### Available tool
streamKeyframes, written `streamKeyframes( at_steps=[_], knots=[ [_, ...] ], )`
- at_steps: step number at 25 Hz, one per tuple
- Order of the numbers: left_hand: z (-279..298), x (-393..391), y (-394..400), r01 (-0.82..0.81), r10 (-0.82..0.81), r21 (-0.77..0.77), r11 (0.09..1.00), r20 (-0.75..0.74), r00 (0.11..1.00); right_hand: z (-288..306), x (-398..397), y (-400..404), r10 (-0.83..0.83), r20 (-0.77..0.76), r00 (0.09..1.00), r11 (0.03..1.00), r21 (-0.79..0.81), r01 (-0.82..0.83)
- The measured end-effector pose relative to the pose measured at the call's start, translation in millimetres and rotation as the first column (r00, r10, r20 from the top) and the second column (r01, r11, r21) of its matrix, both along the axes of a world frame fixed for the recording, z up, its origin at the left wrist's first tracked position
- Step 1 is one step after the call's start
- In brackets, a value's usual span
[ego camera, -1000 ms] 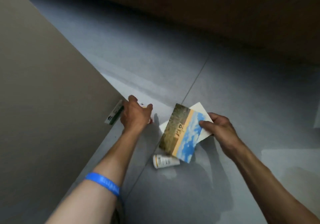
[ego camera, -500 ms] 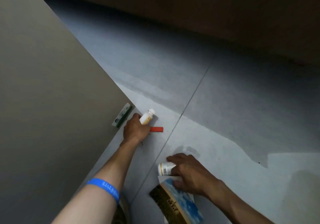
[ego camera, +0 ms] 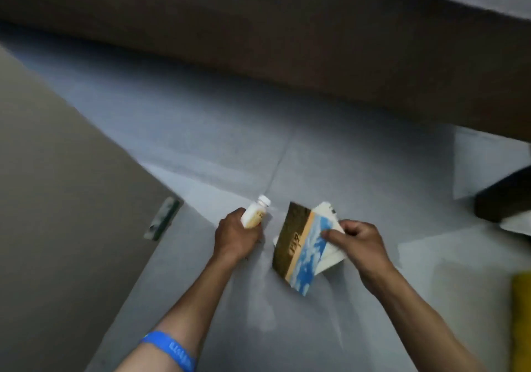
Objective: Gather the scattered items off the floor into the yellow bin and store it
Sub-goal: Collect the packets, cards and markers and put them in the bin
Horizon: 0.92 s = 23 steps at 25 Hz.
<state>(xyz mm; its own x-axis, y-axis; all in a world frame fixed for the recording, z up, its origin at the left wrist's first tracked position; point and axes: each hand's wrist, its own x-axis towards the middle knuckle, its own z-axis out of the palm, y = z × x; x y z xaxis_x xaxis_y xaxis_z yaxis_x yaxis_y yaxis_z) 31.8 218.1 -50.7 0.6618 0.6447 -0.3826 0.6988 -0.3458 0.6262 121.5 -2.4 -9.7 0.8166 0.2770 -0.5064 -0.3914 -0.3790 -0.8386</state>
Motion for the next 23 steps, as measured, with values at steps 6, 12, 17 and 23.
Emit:
streamKeyframes(
  at_steps=[6,12,17,23],
  knots=[
    [117.6,132.5,-165.4,0.284,-0.015,-0.621,0.731,0.401,0.916,137.9,19.1,-155.6,-0.593,0.188,0.783,0.799,0.259,0.543],
    [197.1,159.4,-339.3,0.641,-0.296,-0.586,0.495,0.580,0.759,217.4,-20.5,-311.7,-0.746,0.449,0.492,0.612,0.170,0.772],
    [199.2,174.6,-414.1,0.712,-0.539,-0.296,0.637,0.489,0.686,196.3,-13.8,-363.5,-0.786,0.488,0.378,0.466,0.067,0.882],
    [170.3,179.8,-440.9,0.875,-0.806,-0.310,0.372,0.360,0.470,145.1,-7.9,-393.9,-0.713,0.427,0.556,0.564,-0.122,0.817]
  ],
)
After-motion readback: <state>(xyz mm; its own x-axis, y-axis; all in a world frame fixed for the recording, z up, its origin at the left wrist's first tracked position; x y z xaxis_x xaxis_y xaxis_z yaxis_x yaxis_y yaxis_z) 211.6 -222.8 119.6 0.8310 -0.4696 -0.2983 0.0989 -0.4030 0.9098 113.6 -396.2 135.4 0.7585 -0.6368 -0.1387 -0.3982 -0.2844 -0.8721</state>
